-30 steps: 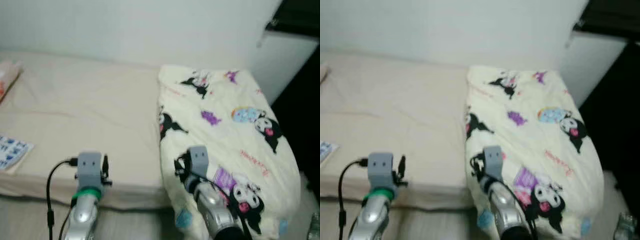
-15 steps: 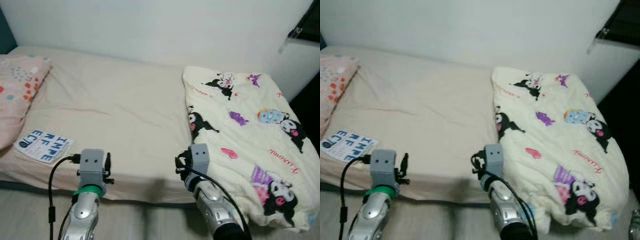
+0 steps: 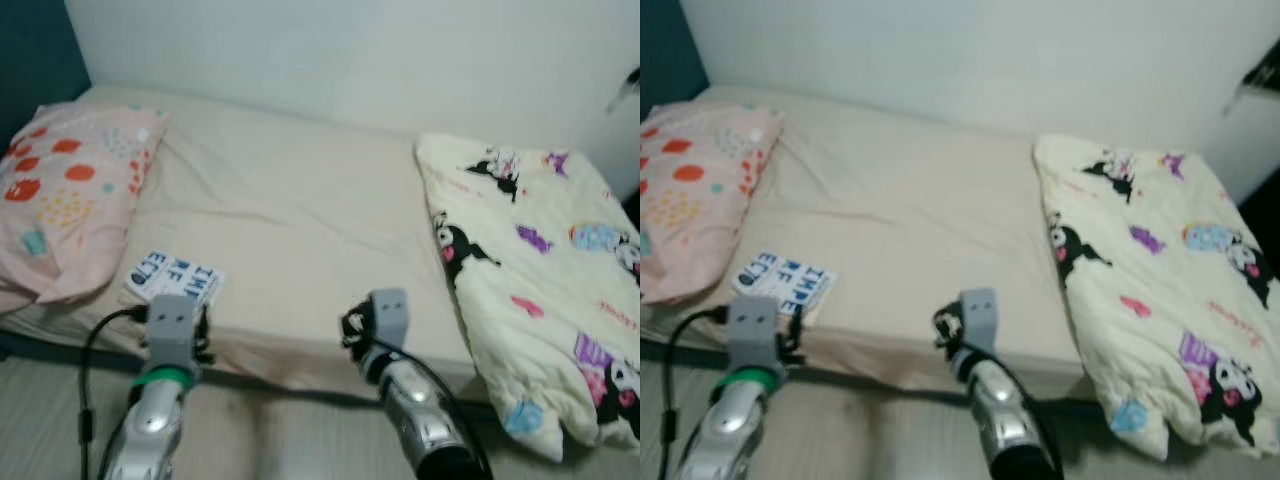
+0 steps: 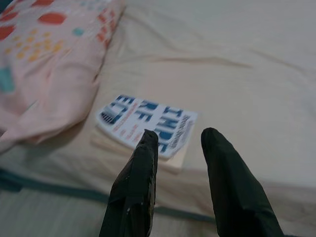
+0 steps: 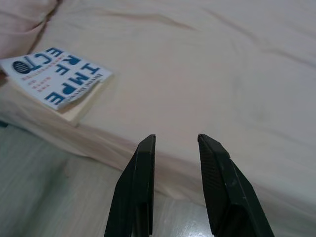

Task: Clean up the room

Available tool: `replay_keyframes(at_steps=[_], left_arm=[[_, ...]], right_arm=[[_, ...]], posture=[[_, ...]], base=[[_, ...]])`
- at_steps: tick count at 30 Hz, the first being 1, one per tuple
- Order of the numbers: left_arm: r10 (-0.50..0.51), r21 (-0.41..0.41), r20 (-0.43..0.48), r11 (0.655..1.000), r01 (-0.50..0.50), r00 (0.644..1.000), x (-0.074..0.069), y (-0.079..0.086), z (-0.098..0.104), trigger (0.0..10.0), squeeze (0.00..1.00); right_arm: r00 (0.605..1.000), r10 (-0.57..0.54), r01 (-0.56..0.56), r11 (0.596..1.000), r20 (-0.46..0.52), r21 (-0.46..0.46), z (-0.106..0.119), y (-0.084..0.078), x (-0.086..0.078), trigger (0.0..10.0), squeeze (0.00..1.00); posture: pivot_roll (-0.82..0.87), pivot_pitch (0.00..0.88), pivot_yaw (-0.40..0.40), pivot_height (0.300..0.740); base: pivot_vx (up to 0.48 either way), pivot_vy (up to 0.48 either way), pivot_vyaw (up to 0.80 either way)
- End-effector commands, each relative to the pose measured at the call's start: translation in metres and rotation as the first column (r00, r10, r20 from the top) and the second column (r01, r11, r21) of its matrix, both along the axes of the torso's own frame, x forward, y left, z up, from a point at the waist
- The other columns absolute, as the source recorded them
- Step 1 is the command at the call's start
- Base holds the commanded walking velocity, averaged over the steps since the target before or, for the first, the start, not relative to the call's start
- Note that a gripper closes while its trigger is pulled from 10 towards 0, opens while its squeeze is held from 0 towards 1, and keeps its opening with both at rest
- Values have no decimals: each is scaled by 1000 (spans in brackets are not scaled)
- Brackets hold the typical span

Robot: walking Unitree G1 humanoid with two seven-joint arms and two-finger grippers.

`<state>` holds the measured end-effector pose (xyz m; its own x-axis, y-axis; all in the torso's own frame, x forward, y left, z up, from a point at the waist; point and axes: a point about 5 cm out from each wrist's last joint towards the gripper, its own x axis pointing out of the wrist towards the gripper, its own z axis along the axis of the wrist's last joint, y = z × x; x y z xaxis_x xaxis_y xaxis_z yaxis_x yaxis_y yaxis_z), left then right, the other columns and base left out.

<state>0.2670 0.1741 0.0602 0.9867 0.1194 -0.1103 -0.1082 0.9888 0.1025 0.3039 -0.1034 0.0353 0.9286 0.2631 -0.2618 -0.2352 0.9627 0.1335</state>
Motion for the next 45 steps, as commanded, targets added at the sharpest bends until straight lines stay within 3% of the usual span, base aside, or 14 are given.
replay_keyframes(at_steps=[1, 9, 16, 25, 27, 29, 30, 32, 33, 34, 36, 37, 39, 45], left_arm=[[-27, -8, -30, 1000, 26, 999, -3, -9, -6, 10000, 0], [-17, -26, -21, 1000, 16, 1000, -2, -9, -6, 10000, 0], [-82, 19, -98, 996, 85, 992, -2, -14, -20, 10000, 0], [-99, 16, -126, 995, 102, 987, -4, -13, -25, 10000, 0], [-118, 13, -176, 992, 122, 977, -7, -14, -34, 10000, 0], [-158, -21, -373, 987, 162, 914, -19, -18, -70, 10000, 0], [-158, -21, -373, 987, 162, 914, -19, -18, -70, 10000, 0], [-197, -28, -568, 975, 221, 799, -42, -24, -108, 10000, 0], [-197, -28, -568, 975, 221, 799, -42, -24, -108, 10000, 0], [-208, -38, -686, 967, 251, 697, -67, -25, -131, 10000, 0], [-208, -38, -686, 967, 251, 697, -67, -25, -131, 10000, 0], [-203, -36, -736, 964, 263, 646, -80, -24, -140, 10000, 0], [-202, -45, -780, 962, 268, 593, -97, -27, -149, 10000, 0], [-233, -74, -789, 955, 289, 569, -110, -39, -154, 10000, 0]], right_arm=[[999, -31, 31, 999, -18, -21, -5, -12, -2, 10000, 0], [999, -28, 28, 999, -18, -21, -5, -12, -2, 10000, 0], [999, -4, 1, 999, -46, -50, -13, -11, -7, 10000, 0], [998, -10, 6, 998, -58, -57, -16, -14, -10, 10000, 0], [997, -13, 8, 998, -74, -68, -20, -15, -11, 10000, 0], [984, 2, -28, 989, -176, -149, -42, -19, -24, 10000, 0], [984, 2, -28, 989, -176, -149, -42, -19, -24, 10000, 0], [938, -12, -86, 960, -347, -265, -74, -28, -50, 10000, 0], [938, -12, -86, 960, -347, -265, -74, -28, -50, 10000, 0], [870, -40, -141, 935, -491, -326, -98, -37, -78, 10000, 0], [870, -40, -141, 935, -491, -326, -98, -37, -78, 10000, 0], [830, -61, -159, 927, -555, -340, -107, -41, -93, 10000, 0], [767, -85, -180, 923, -636, -341, -120, -44, -115, 10000, 0], [734, -36, -242, 919, -679, -311, -127, -40, -130, 10000, 0]], posture=[[51, 17, -49, 740], [51, 12, -48, 740], [52, 7, -52, 740], [50, 10, -51, 740], [51, 11, -52, 740], [57, 8, -61, 740], [57, 8, -61, 740], [62, 0, -62, 740], [62, 0, -62, 740], [59, 0, -60, 740], [59, 0, -60, 740], [57, 0, -58, 740], [59, 0, -57, 740], [56, 0, -51, 740]], base=[[0, -480, 0], [0, -358, 0], [0, 0, 0], [0, 0, 0], [0, 0, 0], [0, 0, 0], [0, 0, 0], [0, 0, 0], [0, 0, 0], [0, 0, 0], [0, 0, 0], [0, 0, 0], [0, 0, 0], [0, 0, 0]])
